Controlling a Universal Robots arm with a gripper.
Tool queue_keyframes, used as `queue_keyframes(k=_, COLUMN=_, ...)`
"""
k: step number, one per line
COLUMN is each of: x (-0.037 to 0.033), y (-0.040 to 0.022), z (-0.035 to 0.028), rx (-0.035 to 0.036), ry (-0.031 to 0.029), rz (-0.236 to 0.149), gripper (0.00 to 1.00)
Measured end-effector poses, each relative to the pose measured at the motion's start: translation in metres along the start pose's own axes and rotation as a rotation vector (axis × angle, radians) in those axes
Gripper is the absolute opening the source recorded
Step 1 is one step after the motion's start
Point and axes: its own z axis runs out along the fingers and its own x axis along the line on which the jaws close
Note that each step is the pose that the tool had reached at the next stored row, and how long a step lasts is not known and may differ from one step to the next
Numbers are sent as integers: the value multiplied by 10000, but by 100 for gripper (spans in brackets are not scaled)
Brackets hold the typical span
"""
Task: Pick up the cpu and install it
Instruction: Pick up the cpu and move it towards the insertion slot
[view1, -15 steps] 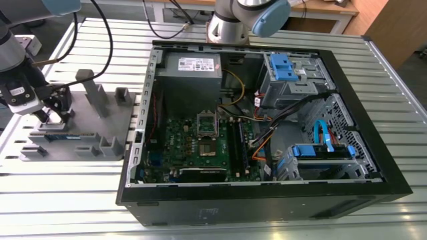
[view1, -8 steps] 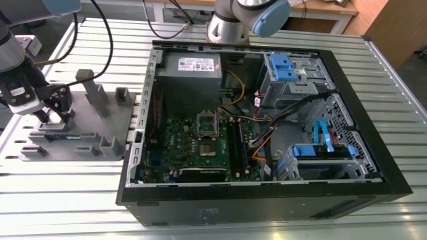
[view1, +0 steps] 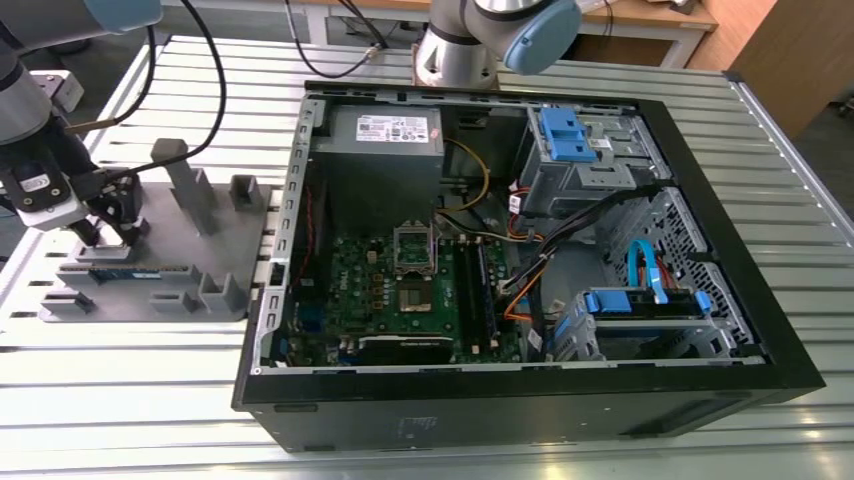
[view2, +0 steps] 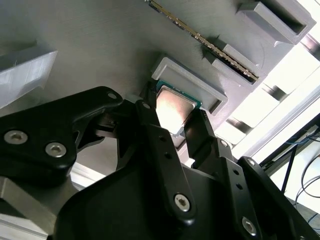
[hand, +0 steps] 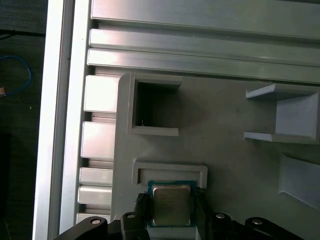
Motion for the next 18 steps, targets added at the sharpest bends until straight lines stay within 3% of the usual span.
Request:
queue_keyframes(k=10, x=-1, y=0, z=-11, rx=-3, ry=-6, rz=0, gripper=47)
queue_keyframes(k=18, x=-6, y=0, z=-189, rx=-1, ry=-1, rz=1, gripper=47)
